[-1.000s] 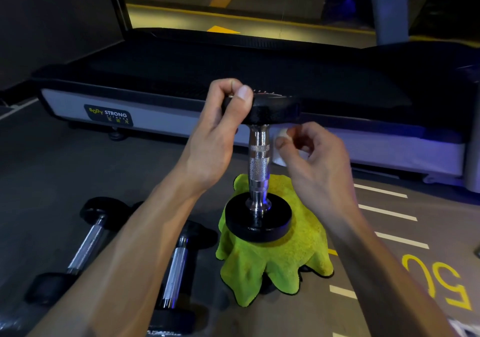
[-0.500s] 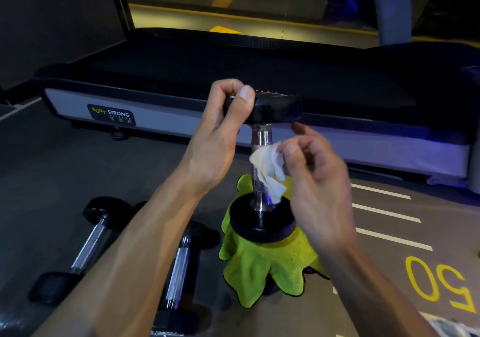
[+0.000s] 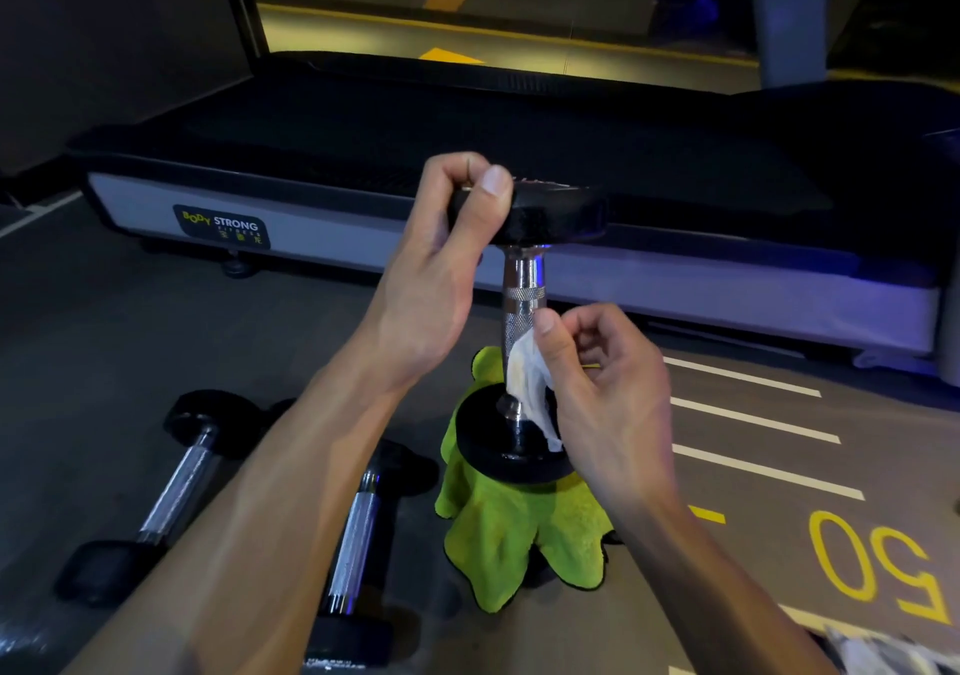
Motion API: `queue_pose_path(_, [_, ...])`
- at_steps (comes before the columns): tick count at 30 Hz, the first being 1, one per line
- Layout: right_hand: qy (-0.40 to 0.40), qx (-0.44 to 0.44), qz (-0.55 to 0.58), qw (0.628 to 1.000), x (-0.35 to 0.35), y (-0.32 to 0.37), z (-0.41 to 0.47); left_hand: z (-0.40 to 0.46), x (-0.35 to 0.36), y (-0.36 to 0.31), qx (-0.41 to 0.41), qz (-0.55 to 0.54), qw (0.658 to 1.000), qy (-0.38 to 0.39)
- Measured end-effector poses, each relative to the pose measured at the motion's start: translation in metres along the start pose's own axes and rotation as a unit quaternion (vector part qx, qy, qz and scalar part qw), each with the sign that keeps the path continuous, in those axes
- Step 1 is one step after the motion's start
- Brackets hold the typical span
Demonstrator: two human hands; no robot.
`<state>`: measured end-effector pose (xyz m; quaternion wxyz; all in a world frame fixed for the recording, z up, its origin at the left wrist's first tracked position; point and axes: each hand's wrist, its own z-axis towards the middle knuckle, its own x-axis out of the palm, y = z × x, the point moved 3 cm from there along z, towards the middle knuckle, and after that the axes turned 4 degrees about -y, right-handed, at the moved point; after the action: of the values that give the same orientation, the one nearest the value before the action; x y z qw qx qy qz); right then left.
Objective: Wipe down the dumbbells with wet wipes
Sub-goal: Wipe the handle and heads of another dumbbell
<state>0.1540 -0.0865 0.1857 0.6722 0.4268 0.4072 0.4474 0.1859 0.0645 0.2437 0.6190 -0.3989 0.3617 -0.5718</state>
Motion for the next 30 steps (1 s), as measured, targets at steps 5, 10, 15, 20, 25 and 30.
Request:
queue_pose_path(5, [0.074, -0.02, -0.019, 0.997, -0.013, -0.002, -0.01, -0.001, 0.001, -0.001, 0.0, 0.001, 1.0, -0.003])
queue_pose_path(10, [0.117, -0.035, -0.003, 0.993, -0.026, -0.004, -0.001, -0.002, 0.001, -0.001, 0.005, 0.007, 1.0, 0.003])
queue_pose_path(15, [0.097, -0.07, -0.015, 0.993, -0.032, 0.01, 0.017, -0.002, 0.004, -0.003, 0.006, 0.012, 1.0, 0.008])
queue_pose_path(20, [0.056, -0.016, 0.054, 0.997, -0.029, 0.027, 0.037, -0.003, 0.006, -0.004, 0.011, 0.007, 1.0, 0.014])
queue_pose_path(25, [0.151, 0.205, 0.213, 0.943, -0.008, 0.029, 0.042, -0.003, 0.004, -0.004, 0.01, 0.007, 1.0, 0.005])
queue_pose_path(30, [0.228, 0.27, 0.221, 0.909, -0.011, 0.017, 0.043, -0.005, 0.004, -0.004, 0.009, 0.003, 1.0, 0.005])
